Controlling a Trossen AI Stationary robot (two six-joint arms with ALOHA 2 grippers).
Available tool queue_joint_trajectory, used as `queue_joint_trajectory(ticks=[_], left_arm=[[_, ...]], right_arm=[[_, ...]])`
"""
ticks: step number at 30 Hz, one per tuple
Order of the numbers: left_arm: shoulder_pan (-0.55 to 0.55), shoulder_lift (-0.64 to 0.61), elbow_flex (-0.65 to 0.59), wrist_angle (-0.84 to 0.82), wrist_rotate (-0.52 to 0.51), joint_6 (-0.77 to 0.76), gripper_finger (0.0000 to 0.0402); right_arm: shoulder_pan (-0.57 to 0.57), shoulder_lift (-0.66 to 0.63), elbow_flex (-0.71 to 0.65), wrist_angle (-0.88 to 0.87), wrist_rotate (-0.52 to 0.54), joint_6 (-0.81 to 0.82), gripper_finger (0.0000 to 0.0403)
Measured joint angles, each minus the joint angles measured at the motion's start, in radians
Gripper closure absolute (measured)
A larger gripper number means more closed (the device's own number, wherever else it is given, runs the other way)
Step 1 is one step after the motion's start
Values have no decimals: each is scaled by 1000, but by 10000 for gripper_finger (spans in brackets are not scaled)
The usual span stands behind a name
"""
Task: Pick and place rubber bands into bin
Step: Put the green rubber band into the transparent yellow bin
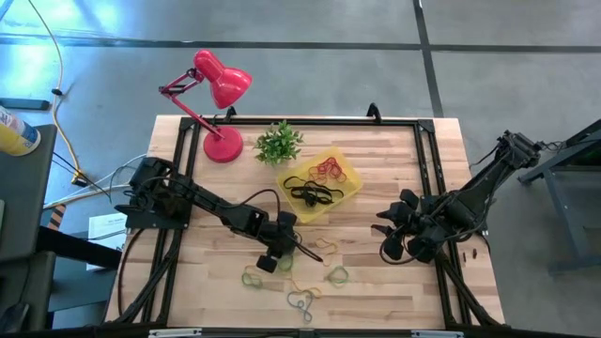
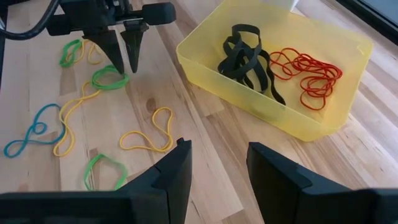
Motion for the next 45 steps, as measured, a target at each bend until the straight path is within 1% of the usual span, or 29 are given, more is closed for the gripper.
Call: queue_joint_trajectory(ticks=[9,13,15,17,19,30,33,38,39,42,45], left_arm=[[0,1,0,38,-7,10,311],[0,20,-2,44,-4,19,313],[-1,43,4,77,-2,22,313],[-1,49,-3,46,1,22,311],[-1,60,2,72,5,21,310],[-1,64,0,58,0,26,311],[-1,64,0,56,0,26,327],[-1,64,0,51,-1,25,388],[-1,64,0,50,-1,25,394],[-1,64,0,46,-19,7,391],[-2,64,0,46,-36,-1,399]], right_arm=[[0,0,0,-2,7,0,258],[0,0,0,-3,8,0,258],[0,0,0,-3,7,0,258],[0,0,0,-4,4,0,258],[0,0,0,-3,2,0,258],[0,0,0,-11,2,0,258],[0,0,0,-12,5,0,258],[0,0,0,-14,23,0,258],[0,0,0,-14,24,0,258],[0,0,0,-14,25,0,258],[0,0,0,-14,26,0,258]])
